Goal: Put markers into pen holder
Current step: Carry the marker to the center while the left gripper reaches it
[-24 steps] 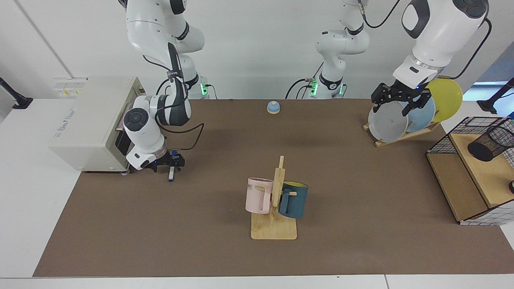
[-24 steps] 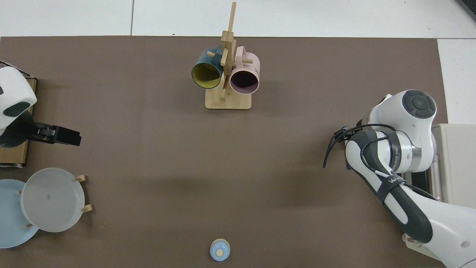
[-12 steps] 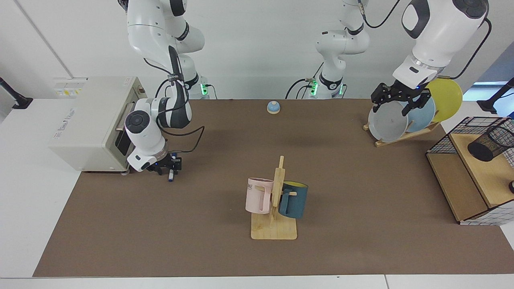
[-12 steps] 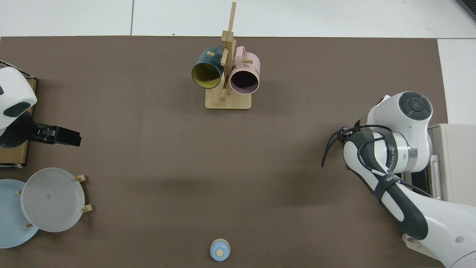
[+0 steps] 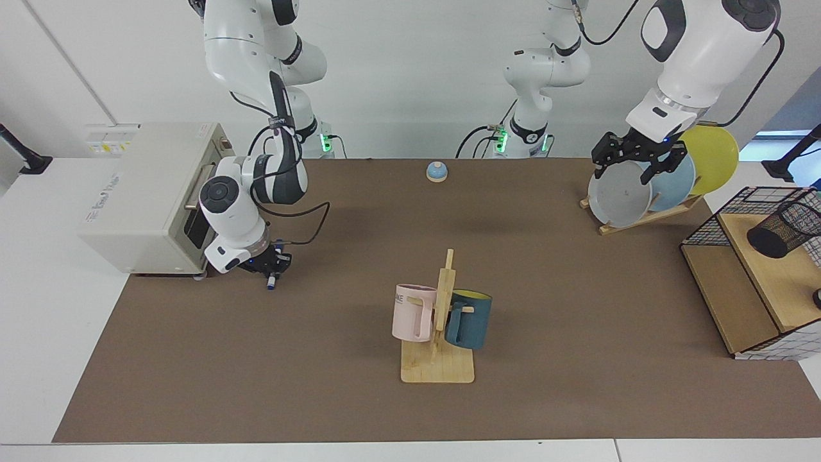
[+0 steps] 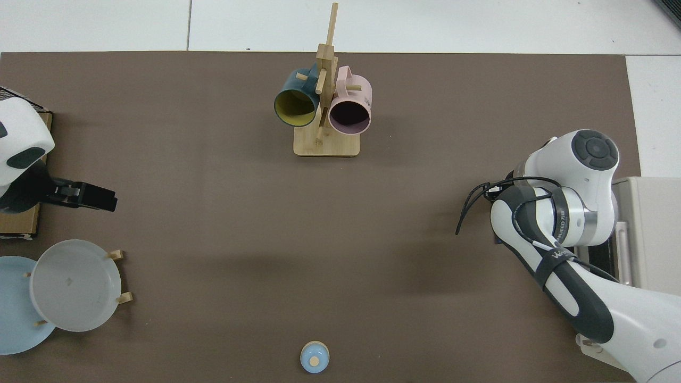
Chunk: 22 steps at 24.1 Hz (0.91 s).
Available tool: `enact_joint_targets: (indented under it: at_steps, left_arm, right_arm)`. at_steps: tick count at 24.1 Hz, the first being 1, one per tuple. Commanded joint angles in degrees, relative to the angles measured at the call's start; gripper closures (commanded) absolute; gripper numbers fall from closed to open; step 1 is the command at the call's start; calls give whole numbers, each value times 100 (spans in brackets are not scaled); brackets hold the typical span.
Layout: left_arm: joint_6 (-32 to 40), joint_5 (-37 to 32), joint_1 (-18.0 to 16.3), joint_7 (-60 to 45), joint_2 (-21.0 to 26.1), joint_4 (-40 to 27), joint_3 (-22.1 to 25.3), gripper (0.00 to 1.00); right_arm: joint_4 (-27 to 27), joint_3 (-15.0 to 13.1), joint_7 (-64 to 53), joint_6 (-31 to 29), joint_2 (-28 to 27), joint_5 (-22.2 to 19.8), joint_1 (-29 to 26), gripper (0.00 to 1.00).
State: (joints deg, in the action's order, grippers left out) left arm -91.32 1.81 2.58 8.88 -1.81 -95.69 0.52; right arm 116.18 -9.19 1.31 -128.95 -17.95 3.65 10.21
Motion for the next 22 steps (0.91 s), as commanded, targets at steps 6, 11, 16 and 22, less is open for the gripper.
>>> enact_joint_targets:
  at_steps: [6,11,16,22]
  left_arm:
    - [71,12,41,614,-126,-186,27,0]
    - [27,30,67,2202,-153,-292,9,0]
    - [-289,21,94,3573,-135,-318,-35,0]
    - [-703,118,339,6117,-135,-503,-70,0]
  right_arm:
    - [-640,13,2404,1916,405,1478,410,100]
    - [-1080,13,4260,2357,643,2244,920,100]
    - [-1335,22,5772,2366,898,2921,1307,100]
    - [-1379,40,7144,2244,1012,3835,1808,100]
